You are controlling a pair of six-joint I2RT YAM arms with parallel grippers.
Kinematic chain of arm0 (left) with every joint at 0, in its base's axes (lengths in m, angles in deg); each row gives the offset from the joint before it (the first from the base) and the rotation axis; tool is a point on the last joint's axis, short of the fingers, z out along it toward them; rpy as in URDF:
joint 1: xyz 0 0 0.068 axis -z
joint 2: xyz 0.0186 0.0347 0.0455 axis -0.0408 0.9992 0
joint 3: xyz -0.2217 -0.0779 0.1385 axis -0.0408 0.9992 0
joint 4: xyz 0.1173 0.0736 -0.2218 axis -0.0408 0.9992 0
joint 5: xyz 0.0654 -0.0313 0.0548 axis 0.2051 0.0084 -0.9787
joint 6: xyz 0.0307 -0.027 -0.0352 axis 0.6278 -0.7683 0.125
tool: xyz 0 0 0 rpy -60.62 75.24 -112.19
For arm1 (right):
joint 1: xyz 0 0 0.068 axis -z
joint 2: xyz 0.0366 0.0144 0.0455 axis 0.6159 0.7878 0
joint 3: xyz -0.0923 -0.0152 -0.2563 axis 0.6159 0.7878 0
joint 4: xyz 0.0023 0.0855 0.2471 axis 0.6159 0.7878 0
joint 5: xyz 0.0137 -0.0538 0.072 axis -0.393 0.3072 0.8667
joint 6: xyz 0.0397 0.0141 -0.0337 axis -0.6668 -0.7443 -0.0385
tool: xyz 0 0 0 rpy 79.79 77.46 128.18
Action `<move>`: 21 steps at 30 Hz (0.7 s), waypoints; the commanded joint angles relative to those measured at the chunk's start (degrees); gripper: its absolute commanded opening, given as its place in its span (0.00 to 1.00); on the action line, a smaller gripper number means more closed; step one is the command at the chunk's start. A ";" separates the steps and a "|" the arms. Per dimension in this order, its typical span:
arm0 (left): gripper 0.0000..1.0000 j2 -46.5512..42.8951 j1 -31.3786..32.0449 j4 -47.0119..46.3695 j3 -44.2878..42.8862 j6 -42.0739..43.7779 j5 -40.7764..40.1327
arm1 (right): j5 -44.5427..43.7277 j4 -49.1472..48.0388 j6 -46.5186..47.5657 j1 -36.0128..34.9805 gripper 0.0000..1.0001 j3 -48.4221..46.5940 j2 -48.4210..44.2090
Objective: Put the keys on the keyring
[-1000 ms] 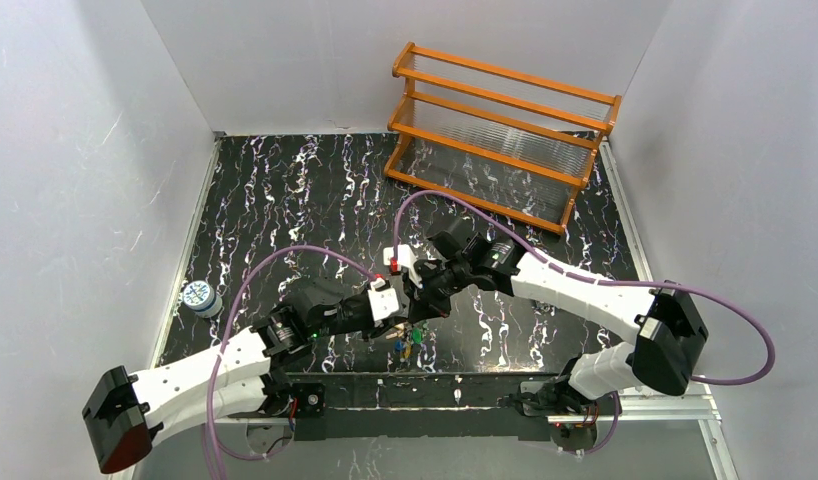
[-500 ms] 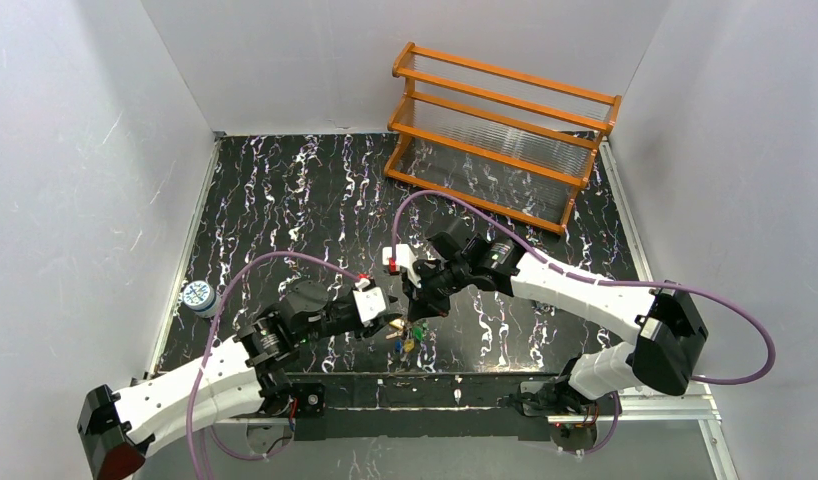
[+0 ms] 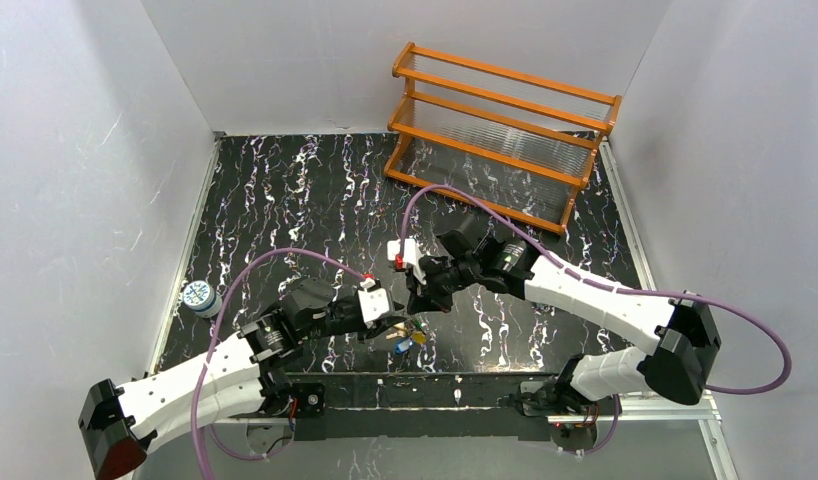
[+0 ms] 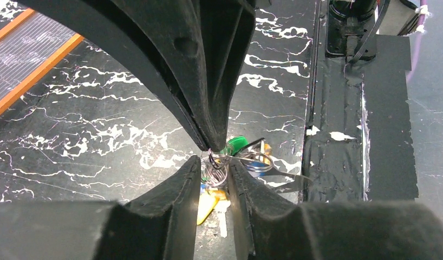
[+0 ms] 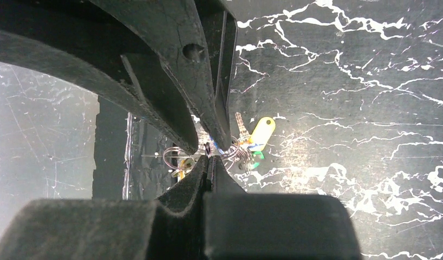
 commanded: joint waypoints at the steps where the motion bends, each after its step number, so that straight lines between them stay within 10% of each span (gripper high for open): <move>1: 0.21 0.10 0.13 -1.59 -1.74 0.02 1.04 | 1.27 -3.41 1.02 -0.22 0.01 0.10 -2.44; 21: 0.00 0.29 0.13 -2.93 -1.72 -0.95 0.52 | 0.05 -5.01 1.40 -0.42 0.06 0.96 -2.49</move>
